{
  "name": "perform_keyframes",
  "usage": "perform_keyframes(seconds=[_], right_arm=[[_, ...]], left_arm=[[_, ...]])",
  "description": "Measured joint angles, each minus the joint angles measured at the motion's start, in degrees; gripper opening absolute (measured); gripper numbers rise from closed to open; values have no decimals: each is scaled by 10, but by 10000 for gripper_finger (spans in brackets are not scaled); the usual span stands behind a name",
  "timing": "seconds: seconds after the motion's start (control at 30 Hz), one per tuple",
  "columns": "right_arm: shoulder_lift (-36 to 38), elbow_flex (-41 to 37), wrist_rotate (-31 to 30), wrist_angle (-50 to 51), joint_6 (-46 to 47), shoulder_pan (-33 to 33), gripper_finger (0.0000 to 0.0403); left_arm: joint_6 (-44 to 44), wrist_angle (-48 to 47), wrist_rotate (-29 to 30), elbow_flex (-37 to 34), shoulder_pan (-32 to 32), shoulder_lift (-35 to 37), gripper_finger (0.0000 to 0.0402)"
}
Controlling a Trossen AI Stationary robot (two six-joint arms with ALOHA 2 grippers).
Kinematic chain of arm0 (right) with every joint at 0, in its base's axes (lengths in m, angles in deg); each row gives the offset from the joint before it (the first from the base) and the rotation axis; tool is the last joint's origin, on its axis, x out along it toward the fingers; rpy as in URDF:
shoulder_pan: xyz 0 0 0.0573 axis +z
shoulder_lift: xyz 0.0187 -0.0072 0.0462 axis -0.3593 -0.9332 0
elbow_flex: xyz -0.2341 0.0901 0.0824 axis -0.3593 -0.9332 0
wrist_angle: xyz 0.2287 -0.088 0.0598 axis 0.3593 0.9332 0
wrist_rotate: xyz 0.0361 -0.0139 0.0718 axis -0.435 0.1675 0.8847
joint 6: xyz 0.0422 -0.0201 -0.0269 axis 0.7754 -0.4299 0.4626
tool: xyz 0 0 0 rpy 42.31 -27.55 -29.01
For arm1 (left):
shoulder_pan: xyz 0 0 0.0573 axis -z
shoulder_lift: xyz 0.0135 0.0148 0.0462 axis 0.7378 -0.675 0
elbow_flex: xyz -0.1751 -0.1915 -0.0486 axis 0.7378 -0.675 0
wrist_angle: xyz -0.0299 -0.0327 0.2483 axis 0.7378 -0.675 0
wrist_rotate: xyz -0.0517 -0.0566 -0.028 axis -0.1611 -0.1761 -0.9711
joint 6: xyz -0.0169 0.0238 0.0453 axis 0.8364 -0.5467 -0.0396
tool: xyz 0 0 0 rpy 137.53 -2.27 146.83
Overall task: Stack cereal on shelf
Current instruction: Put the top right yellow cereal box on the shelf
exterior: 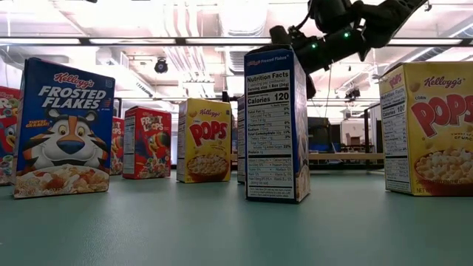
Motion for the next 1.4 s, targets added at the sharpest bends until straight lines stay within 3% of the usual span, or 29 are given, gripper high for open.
perform_keyframes(seconds=[0.2,0.33,0.9,1.4], right_arm=[[0,6,-79,106,70,-1,11],[0,6,-81,132,112,-13,11],[-4,6,-91,128,114,-48,11],[-100,30,-91,80,87,-56,11]], left_arm=[[-4,-7,4,0,0,8,0],[-4,-20,4,0,0,9,0],[-6,-24,4,0,0,15,0],[-6,-22,3,0,0,16,0]])
